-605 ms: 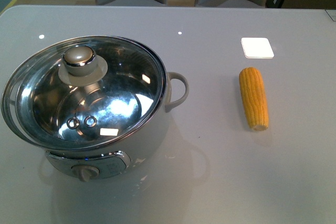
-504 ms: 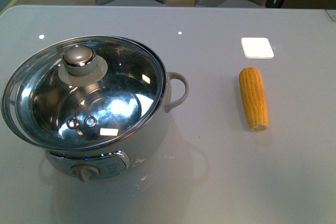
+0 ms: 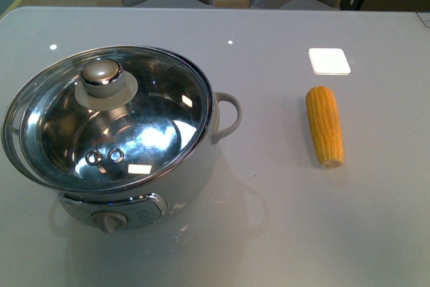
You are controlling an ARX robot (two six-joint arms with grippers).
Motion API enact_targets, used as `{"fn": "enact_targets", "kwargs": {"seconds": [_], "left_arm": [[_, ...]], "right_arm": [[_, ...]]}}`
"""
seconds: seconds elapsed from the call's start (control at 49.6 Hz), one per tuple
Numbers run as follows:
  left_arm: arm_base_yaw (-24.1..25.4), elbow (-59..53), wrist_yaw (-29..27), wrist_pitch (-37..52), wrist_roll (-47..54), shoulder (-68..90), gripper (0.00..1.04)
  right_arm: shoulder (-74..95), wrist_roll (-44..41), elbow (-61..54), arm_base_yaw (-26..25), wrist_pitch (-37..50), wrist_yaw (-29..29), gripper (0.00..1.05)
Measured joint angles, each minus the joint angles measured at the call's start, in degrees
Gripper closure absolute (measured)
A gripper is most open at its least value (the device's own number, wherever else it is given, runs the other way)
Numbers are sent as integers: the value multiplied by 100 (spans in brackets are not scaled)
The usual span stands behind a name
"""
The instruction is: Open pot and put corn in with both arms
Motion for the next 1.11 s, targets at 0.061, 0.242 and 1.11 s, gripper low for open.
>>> {"fn": "enact_targets", "kwargs": {"seconds": [0.061, 0.242, 1.11], "left_arm": [[0, 0, 0, 0, 0, 0, 7], [90, 166, 317, -479, -2, 188, 7], [-1615, 3222, -229, 3753, -46, 9405, 7]], "right_arm": [[0, 0, -2, 0, 0, 0, 9], [0, 0, 0, 0, 0, 2, 9], [0, 0, 0, 0, 0, -9, 9]]}}
